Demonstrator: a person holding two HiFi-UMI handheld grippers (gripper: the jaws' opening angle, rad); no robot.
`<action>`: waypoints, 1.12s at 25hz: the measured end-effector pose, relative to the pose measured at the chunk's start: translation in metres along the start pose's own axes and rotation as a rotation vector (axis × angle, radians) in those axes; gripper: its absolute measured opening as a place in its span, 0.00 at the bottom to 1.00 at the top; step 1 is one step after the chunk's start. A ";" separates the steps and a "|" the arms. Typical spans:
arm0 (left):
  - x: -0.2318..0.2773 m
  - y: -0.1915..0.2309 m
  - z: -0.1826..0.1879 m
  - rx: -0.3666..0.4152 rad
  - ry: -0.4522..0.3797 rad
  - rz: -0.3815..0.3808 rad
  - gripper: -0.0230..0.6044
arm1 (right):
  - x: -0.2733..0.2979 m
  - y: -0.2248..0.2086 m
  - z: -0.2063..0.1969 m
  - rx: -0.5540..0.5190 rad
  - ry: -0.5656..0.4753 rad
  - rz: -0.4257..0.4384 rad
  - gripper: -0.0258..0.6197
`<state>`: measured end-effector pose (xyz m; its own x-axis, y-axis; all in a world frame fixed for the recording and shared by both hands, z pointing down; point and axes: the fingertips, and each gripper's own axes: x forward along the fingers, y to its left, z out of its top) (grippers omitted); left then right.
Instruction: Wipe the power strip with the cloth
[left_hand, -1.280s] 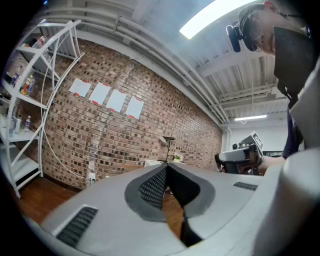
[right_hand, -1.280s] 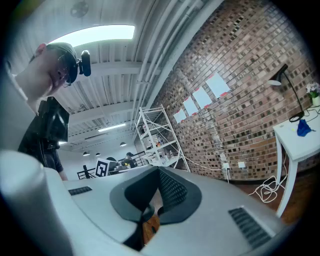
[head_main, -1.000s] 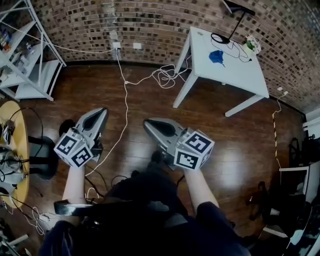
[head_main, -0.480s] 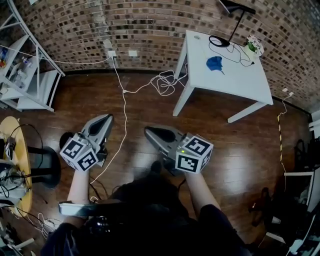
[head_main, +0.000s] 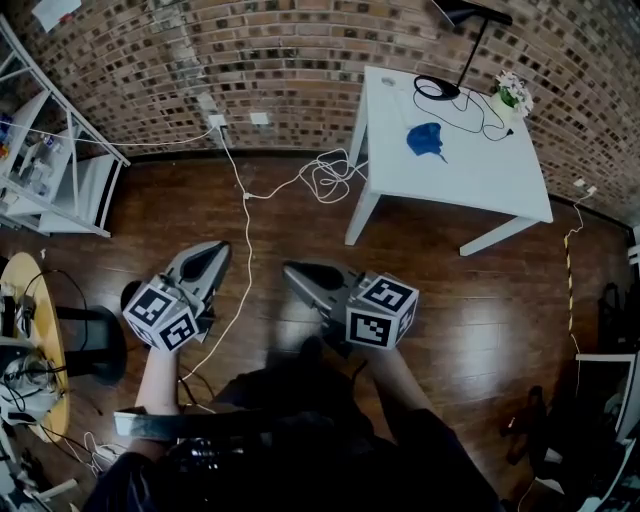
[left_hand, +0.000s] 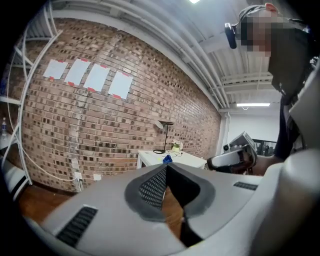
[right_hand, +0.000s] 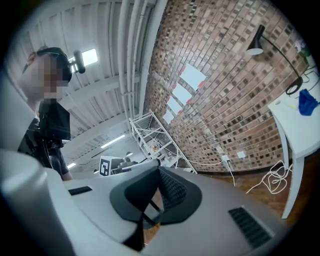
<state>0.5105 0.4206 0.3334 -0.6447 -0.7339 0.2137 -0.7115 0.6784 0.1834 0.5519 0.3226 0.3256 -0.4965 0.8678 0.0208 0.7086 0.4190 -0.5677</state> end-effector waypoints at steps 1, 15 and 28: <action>0.006 -0.001 0.003 0.015 0.004 -0.001 0.04 | 0.000 -0.004 0.004 0.000 -0.002 0.007 0.04; 0.060 0.055 0.021 0.052 -0.008 -0.071 0.04 | 0.044 -0.049 0.043 -0.045 -0.019 -0.029 0.04; 0.113 0.178 0.066 0.022 -0.061 -0.261 0.04 | 0.164 -0.093 0.088 -0.118 -0.031 -0.203 0.04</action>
<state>0.2922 0.4564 0.3268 -0.4540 -0.8850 0.1037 -0.8611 0.4656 0.2040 0.3605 0.4023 0.3089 -0.6484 0.7548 0.0986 0.6457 0.6140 -0.4540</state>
